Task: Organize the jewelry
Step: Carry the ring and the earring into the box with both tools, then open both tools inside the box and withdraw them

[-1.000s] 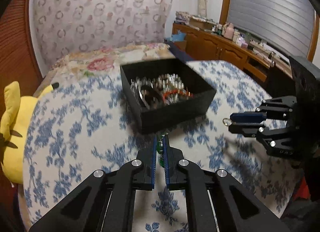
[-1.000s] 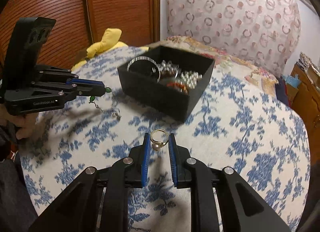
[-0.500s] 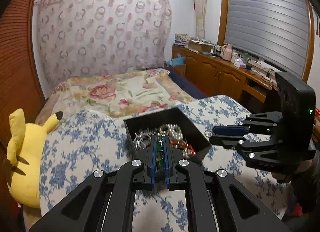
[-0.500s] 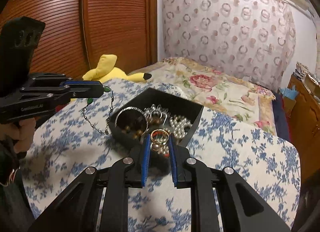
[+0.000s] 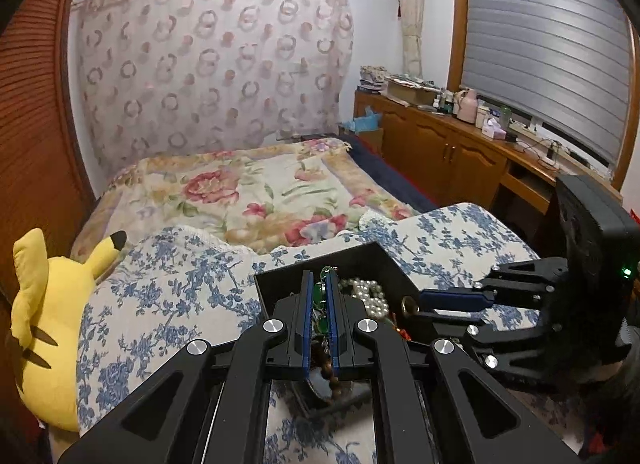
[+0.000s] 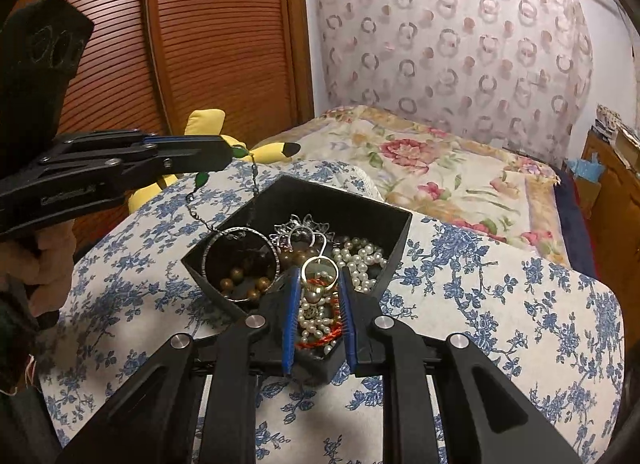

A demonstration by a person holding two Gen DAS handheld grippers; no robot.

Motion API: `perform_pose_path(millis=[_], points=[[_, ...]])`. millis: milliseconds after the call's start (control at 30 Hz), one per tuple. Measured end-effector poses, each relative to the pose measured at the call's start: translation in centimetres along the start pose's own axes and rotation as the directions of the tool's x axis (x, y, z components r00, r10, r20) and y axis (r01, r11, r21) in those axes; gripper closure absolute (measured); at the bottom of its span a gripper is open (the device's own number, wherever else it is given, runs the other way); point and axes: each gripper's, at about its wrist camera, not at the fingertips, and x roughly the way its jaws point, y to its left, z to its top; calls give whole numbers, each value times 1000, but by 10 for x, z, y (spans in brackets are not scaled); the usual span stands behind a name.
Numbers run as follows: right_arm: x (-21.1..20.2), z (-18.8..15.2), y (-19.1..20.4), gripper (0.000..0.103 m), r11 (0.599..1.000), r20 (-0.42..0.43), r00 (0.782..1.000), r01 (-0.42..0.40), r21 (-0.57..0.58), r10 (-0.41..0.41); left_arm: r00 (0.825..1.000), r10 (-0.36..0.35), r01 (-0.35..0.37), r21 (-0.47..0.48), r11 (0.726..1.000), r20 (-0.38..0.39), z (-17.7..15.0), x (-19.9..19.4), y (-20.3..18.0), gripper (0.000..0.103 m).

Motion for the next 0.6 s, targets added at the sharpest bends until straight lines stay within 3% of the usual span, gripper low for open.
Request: perform_pose_path(millis=[400, 500, 567, 600], points=[[-9, -2, -4, 73, 1000, 21, 1000, 1, 18, -1, 999, 20, -20, -17, 1000, -30, 2, 23, 3, 97], [-13, -4, -3, 68, 1000, 28, 1000, 10, 22, -11, 999, 33, -33, -19, 999, -31, 0, 22, 2, 97], [-17, -6, -3, 65, 999, 31, 999, 19, 26, -20, 999, 39, -40, -22, 999, -34, 0, 20, 2, 90], [-18, -6, -2, 65, 999, 32, 999, 24, 29, -25, 998, 43, -44, -23, 999, -34, -1, 18, 2, 79]])
